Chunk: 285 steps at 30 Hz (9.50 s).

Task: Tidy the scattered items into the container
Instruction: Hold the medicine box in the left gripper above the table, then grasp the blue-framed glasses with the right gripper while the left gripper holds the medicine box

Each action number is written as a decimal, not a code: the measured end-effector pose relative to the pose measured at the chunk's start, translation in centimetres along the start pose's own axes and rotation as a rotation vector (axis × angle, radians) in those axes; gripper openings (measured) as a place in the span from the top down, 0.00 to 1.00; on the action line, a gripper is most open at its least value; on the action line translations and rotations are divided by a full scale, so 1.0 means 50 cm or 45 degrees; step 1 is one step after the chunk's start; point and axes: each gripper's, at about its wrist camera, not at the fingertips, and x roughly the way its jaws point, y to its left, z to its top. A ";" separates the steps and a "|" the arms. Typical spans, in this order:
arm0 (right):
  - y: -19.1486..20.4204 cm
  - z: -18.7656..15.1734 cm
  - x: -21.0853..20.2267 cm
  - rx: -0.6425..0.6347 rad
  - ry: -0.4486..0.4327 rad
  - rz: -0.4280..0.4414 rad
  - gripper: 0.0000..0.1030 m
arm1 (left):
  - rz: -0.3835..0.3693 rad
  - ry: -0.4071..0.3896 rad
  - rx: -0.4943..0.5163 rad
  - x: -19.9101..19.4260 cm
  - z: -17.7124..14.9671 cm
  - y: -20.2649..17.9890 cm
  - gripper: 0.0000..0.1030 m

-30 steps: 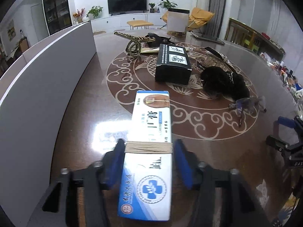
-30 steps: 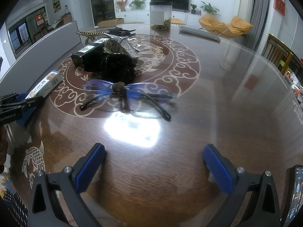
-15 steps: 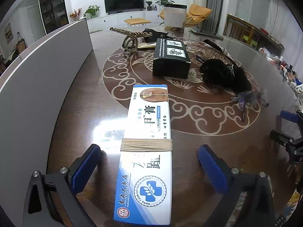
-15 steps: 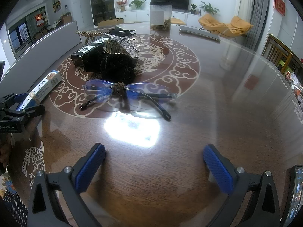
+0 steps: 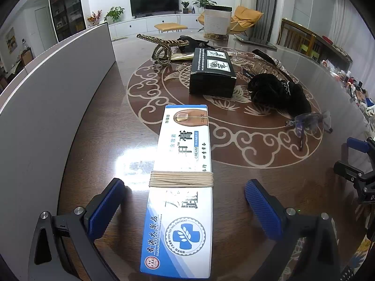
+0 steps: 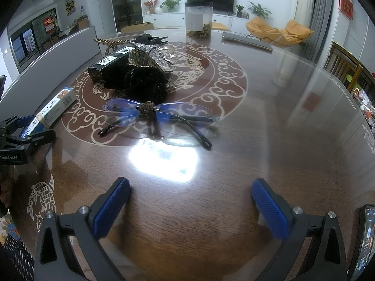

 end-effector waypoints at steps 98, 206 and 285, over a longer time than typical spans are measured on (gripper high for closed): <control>-0.001 0.000 0.000 0.001 0.000 0.000 0.00 | 0.004 -0.002 -0.001 0.001 0.001 0.002 0.00; -0.001 0.000 0.005 0.002 0.000 -0.001 0.00 | 0.003 -0.003 -0.002 0.003 0.001 0.003 0.00; 0.080 0.127 0.095 -0.251 0.000 0.185 0.00 | 0.004 -0.003 -0.003 0.004 0.003 0.005 0.00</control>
